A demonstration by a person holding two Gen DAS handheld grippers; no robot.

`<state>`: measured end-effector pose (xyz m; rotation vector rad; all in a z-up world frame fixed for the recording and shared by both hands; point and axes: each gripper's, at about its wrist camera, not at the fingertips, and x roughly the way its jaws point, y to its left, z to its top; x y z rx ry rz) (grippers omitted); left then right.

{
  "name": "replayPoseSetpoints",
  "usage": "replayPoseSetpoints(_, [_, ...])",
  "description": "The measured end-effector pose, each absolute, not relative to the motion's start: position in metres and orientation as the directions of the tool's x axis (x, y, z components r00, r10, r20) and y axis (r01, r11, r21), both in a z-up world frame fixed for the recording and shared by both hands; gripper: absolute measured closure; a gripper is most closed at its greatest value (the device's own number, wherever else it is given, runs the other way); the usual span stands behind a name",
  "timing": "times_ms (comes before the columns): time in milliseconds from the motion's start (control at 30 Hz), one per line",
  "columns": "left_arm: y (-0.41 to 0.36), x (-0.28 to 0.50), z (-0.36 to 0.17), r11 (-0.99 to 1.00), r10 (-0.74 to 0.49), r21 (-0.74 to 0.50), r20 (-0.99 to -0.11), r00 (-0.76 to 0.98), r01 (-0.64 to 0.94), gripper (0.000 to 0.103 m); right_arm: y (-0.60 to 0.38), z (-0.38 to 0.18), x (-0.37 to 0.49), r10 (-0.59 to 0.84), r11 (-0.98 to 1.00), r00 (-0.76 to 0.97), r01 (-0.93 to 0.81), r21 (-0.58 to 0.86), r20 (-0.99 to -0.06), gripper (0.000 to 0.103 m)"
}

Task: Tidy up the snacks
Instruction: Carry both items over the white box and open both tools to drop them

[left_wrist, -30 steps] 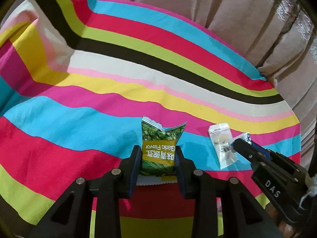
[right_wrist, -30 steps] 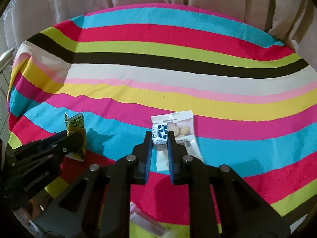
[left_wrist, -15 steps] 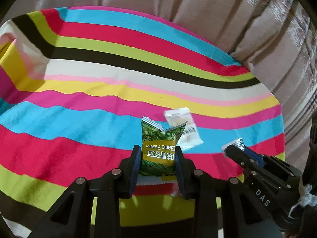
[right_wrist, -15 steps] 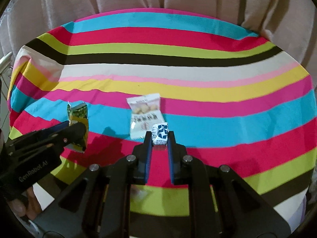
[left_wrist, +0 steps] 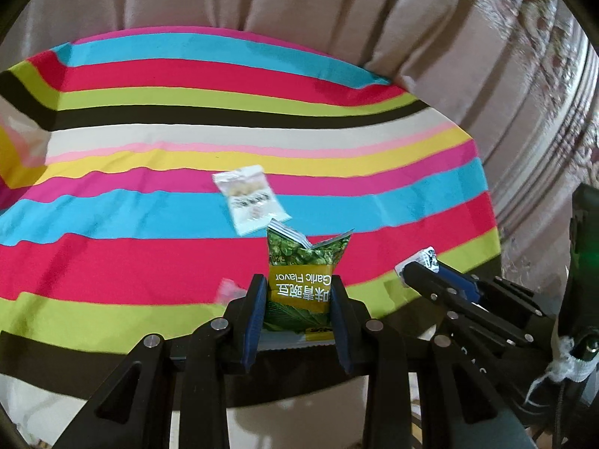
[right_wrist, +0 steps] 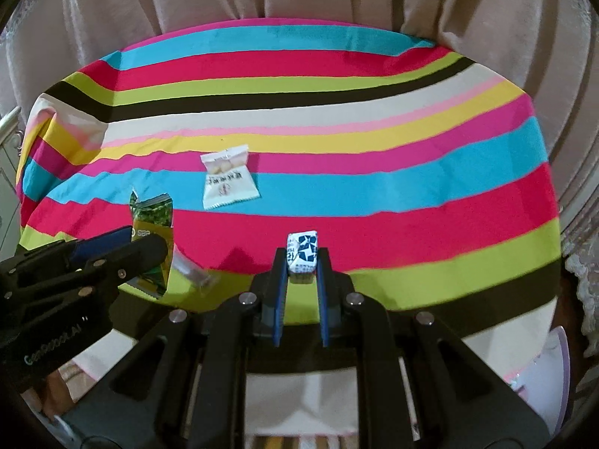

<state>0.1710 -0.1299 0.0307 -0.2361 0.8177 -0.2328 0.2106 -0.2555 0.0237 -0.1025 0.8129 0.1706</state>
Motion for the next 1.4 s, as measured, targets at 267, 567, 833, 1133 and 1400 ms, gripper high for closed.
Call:
replayPoseSetpoints(267, [-0.162,0.151,0.038,0.942,-0.331,-0.284,-0.691,0.643,0.18,0.069,-0.288,0.027,0.183,0.077,0.987,0.681,-0.155,-0.04,-0.729,0.086])
replayPoseSetpoints(567, [-0.198,0.137,0.038,0.924,-0.383,-0.286,-0.702,0.601,0.254,0.069,-0.33,0.03,0.161,0.025,0.994,0.68,-0.093,-0.053,-0.732,0.086])
replayPoseSetpoints(833, [-0.23,0.131,0.035,0.902,-0.428,-0.3,-0.719,0.548,0.312,0.069,-0.372,0.027,0.148,-0.025,0.998,0.674,-0.022,-0.054,-0.738,0.086])
replayPoseSetpoints(1133, [-0.273,0.126,0.031,0.868,-0.475,-0.304,-0.737,0.481,0.392,0.069,-0.439,0.019,0.13,-0.113,0.992,0.65,0.109,-0.055,-0.751,0.086])
replayPoseSetpoints(1400, [-0.316,0.115,0.028,0.821,-0.521,-0.316,-0.755,0.398,0.475,0.069,-0.491,0.018,0.114,-0.177,0.976,0.632,0.214,-0.049,-0.754,0.086])
